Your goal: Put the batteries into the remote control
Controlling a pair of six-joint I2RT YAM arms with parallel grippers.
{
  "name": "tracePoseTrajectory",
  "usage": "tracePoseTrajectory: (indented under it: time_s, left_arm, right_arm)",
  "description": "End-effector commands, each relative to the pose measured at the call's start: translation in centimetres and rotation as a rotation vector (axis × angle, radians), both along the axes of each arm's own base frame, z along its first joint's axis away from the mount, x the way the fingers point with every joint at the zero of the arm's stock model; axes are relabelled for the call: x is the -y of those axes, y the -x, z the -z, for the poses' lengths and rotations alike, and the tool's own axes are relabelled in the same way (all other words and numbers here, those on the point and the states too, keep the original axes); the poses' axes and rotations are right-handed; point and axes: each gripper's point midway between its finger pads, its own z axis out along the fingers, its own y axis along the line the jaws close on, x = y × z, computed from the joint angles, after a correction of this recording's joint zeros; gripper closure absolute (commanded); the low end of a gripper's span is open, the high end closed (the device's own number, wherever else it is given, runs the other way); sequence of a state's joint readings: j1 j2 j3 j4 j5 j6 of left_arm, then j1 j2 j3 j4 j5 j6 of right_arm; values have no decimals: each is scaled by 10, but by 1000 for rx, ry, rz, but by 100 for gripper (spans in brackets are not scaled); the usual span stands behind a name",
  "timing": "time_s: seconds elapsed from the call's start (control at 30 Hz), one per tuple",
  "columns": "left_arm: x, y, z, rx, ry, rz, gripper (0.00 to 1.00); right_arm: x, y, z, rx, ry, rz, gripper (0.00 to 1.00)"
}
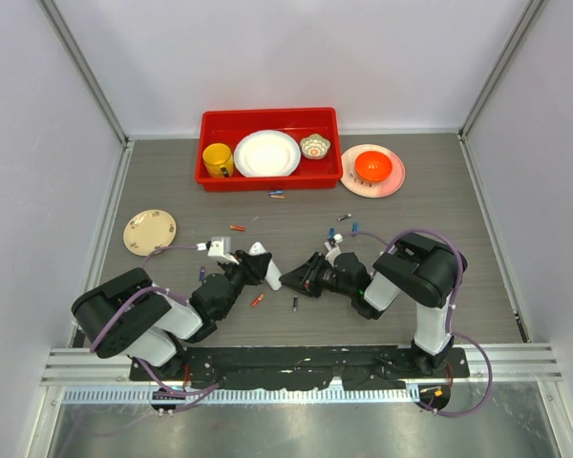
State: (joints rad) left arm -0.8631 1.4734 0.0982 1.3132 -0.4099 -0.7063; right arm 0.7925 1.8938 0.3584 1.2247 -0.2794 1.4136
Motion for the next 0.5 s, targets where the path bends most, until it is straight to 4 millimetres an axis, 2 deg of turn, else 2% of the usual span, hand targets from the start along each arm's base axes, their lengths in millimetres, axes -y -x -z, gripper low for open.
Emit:
tracePoseTrajectory:
  time_s: [0.0, 0.47]
  left_arm:
    - [11, 6, -51, 144, 154, 48, 100]
    - [7, 6, -43, 133, 129, 32, 100]
  right_arm:
    - [-7, -14, -47, 127, -110, 23, 76]
    - [3, -11, -49, 138, -98, 35, 76]
